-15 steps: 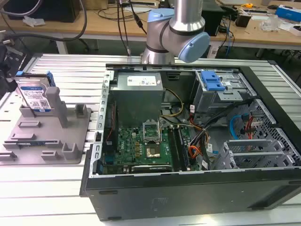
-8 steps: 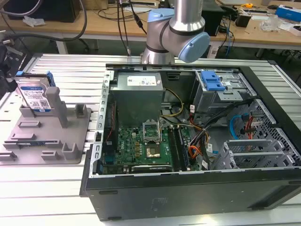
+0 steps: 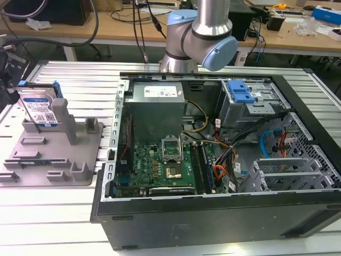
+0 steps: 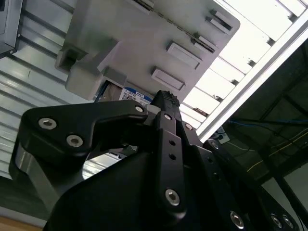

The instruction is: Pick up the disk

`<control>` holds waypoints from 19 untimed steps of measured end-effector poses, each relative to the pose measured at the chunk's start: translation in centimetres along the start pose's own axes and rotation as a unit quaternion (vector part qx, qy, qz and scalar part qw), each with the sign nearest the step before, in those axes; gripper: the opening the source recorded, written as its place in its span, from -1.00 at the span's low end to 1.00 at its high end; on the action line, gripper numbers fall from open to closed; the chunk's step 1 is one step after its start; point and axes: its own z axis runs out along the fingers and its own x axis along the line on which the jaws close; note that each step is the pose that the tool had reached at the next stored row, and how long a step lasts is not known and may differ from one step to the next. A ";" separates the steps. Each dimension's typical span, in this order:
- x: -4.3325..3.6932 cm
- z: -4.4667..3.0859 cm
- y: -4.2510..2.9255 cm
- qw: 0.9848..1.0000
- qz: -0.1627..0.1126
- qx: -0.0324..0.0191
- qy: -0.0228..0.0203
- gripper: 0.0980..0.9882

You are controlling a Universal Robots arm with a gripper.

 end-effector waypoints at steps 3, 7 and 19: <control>0.00 0.01 0.00 1.000 -0.031 0.000 0.001 -0.98; 0.00 0.00 0.00 0.997 -0.073 0.000 0.003 -0.98; 0.00 0.00 0.00 0.977 -0.214 0.000 0.008 -0.98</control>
